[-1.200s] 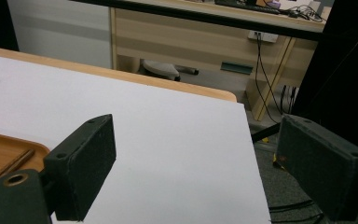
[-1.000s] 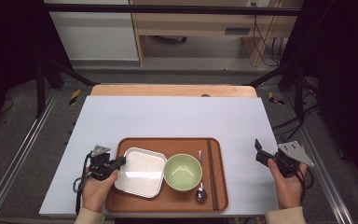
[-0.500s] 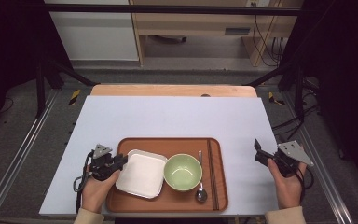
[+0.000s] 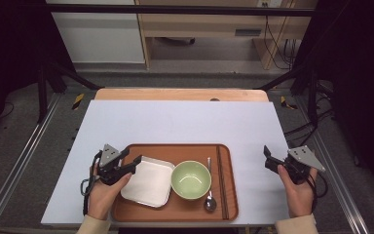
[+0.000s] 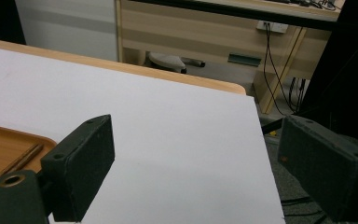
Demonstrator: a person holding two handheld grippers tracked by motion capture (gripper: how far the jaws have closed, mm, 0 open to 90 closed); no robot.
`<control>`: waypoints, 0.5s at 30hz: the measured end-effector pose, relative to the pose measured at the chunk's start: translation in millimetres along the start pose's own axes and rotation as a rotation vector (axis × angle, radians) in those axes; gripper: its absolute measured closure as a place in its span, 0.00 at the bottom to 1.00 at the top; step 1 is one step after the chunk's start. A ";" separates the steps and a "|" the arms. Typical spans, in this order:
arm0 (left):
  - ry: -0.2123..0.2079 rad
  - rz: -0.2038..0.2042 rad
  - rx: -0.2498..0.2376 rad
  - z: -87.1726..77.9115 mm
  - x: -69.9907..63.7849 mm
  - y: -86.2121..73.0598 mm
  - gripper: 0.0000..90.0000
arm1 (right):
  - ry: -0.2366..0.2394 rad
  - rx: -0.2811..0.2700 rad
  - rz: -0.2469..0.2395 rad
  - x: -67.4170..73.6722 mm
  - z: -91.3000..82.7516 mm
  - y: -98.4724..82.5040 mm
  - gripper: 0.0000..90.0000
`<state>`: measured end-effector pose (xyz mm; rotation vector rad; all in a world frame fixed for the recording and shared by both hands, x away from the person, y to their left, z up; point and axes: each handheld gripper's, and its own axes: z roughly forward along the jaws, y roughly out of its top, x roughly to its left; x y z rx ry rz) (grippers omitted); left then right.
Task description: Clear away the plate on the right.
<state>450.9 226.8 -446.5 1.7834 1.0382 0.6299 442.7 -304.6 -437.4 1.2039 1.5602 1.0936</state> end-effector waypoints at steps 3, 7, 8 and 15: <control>0.006 -0.003 -0.039 -6.3 4.2 3.2 0.39 | 0.001 0.002 0.009 -0.6 0.5 0.0 0.12; 0.022 0.028 -0.084 -14.5 9.7 7.8 0.33 | 0.019 0.000 0.040 -1.8 0.6 0.2 0.12; 0.022 0.035 -0.096 -16.4 11.4 8.9 0.32 | 0.027 0.002 0.043 -1.9 0.5 0.3 0.11; 0.007 0.045 -0.162 -26.4 21.6 12.1 0.23 | 0.073 -0.014 0.068 0.7 1.9 1.1 0.09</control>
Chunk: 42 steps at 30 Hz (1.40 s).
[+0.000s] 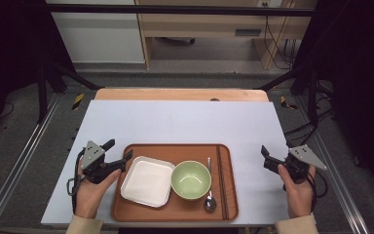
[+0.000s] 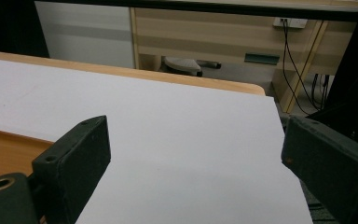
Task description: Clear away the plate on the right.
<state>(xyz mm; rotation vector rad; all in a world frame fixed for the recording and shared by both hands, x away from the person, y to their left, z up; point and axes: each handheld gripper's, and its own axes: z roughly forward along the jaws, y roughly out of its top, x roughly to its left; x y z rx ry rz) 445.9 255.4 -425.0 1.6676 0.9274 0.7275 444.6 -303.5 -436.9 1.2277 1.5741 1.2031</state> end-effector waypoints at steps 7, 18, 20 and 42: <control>-0.025 0.020 -0.049 -6.4 1.4 5.5 0.18 | 0.017 -0.006 -0.003 3.8 0.9 1.3 0.09; -0.061 0.052 -0.100 -15.6 2.9 13.7 0.11 | 0.082 -0.018 0.003 16.0 3.8 7.2 0.08; -0.070 0.058 -0.108 -17.1 2.7 15.5 0.10 | 0.092 -0.019 0.000 20.4 4.7 8.7 0.08; -0.220 0.164 -0.124 -13.5 -10.3 15.8 0.07 | 0.360 -0.055 -0.064 85.6 12.9 15.1 0.11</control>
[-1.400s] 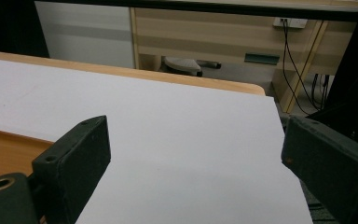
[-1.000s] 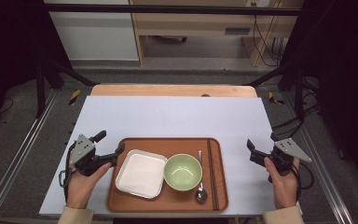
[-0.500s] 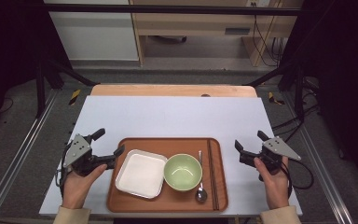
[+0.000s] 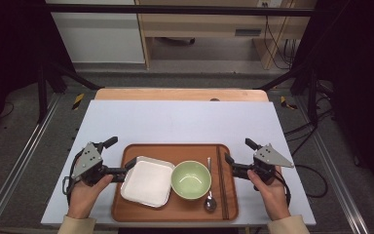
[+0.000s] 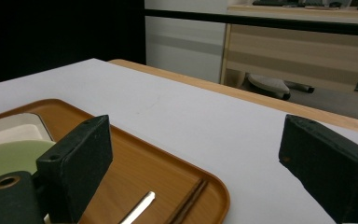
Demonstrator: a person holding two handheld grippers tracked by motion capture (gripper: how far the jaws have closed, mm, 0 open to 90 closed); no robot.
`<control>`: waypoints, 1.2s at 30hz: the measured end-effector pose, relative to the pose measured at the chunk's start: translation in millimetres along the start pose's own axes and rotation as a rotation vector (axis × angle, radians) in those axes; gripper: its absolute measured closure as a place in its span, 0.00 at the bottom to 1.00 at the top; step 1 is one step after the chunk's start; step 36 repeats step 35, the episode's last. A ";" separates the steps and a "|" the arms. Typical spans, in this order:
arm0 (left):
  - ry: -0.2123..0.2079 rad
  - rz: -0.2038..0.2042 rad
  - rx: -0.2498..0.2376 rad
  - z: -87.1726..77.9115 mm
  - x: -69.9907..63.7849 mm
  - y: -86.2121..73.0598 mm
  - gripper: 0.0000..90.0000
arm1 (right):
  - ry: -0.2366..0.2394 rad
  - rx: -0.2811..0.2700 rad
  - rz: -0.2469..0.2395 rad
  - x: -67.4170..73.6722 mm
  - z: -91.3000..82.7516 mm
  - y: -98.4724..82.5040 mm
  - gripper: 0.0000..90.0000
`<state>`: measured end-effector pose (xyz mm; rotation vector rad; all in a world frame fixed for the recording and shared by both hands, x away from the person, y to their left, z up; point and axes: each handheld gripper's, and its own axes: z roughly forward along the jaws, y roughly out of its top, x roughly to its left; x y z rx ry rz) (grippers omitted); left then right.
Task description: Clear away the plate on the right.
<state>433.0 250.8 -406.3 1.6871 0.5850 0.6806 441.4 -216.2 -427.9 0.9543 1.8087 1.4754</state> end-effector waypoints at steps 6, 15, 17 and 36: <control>0.015 -0.018 0.001 0.5 3.5 -6.7 0.06 | -0.007 -0.012 -0.025 4.2 2.3 -1.5 0.10; 0.093 -0.042 0.020 -0.4 13.3 -21.3 0.05 | -0.079 -0.018 -0.034 -2.2 1.9 -5.4 0.09; 0.112 -0.049 0.024 -0.5 15.1 -24.4 0.05 | -0.093 -0.020 -0.037 -3.6 1.5 -6.2 0.09; 0.227 -0.042 0.075 1.0 14.4 -39.3 0.03 | -0.151 0.010 -0.058 -13.0 -0.9 -14.7 0.08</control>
